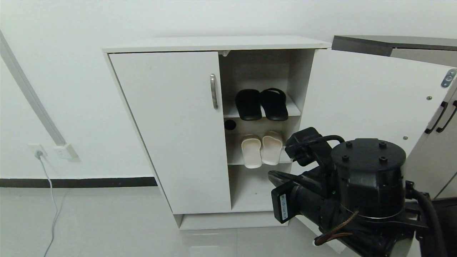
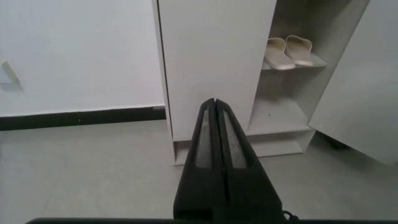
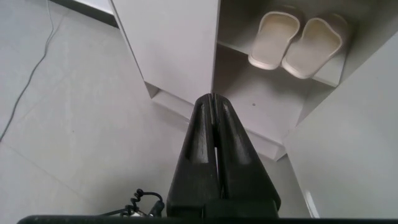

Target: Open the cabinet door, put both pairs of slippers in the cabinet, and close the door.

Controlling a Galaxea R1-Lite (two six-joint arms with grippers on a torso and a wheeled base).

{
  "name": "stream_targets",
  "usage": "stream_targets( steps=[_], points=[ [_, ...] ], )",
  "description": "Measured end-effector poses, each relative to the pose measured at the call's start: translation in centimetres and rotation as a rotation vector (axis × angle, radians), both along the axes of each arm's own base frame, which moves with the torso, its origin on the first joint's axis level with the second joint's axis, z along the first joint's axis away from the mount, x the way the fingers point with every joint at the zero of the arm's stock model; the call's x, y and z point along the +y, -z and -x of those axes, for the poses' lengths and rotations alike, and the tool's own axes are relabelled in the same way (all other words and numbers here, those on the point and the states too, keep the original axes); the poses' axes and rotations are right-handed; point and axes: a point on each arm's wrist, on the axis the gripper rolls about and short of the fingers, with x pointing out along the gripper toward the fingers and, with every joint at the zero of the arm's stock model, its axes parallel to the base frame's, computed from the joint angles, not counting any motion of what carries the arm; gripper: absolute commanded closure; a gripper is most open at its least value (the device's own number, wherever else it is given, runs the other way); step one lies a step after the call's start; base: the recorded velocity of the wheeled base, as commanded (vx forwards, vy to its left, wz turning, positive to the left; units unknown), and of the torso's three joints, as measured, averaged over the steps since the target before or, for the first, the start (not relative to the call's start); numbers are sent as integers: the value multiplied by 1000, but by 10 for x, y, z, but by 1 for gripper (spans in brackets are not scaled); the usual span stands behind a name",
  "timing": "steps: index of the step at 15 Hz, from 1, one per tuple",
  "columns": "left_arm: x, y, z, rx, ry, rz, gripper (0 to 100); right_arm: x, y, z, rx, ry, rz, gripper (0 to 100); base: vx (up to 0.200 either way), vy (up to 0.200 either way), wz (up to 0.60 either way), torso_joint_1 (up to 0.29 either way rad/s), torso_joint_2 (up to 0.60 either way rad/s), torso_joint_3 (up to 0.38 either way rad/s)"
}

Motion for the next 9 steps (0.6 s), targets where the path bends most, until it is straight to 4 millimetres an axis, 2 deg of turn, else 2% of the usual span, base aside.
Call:
stream_targets(
  steps=[8, 9],
  points=[
    [0, 0, 0, 0, 0, 0, 100, 0, 0, 0, 0, 0, 2, 100, 0, 0, 0, 0, 0, 0],
    [0, 0, 0, 1, -1, 0, 100, 0, 0, 0, 0, 0, 3, 100, 0, 0, 0, 2, -168, -193]
  ],
)
